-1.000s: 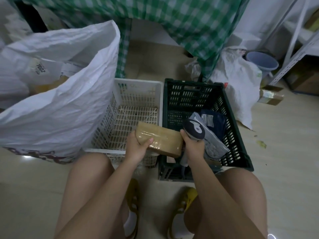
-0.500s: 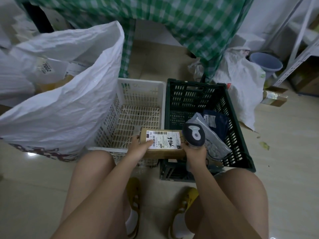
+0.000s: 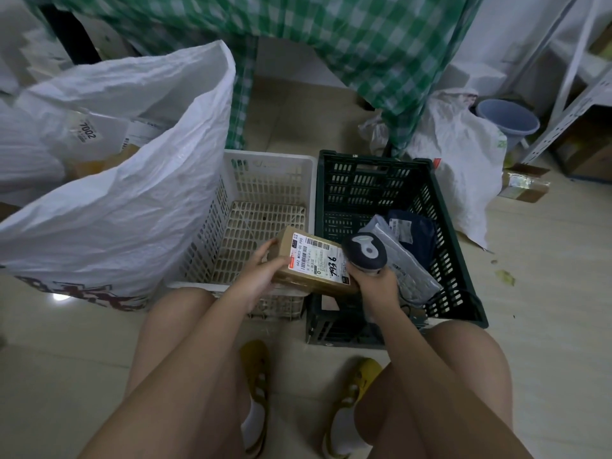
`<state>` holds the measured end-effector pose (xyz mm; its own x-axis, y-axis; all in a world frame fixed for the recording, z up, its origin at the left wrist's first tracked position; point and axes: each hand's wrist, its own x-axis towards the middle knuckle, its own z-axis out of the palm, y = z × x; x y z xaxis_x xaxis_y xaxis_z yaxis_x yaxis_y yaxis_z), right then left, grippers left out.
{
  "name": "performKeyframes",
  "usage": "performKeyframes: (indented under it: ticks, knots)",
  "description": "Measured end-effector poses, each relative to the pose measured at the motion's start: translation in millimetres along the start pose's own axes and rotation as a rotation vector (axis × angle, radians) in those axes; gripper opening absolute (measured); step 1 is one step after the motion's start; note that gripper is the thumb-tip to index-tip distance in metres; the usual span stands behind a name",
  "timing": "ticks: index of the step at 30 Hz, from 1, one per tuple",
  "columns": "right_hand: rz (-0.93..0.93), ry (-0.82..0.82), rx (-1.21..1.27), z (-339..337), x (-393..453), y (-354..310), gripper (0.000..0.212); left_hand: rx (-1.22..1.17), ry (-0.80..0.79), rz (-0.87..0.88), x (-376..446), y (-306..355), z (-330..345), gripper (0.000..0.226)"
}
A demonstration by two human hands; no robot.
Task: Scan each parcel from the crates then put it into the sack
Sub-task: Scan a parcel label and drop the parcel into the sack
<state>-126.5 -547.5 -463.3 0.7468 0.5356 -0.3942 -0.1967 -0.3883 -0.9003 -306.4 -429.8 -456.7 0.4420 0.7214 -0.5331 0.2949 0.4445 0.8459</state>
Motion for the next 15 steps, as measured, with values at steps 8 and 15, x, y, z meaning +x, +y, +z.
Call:
performKeyframes:
  ticks: [8, 15]
  knots:
    - [-0.344, -0.422, -0.416, -24, -9, -68, 0.043, 0.110, -0.031, 0.137, 2, 37, -22, 0.073]
    - [-0.561, -0.426, -0.630, -37, -38, -121, 0.044, 0.005, -0.024, 0.190, -14, 70, -30, 0.072]
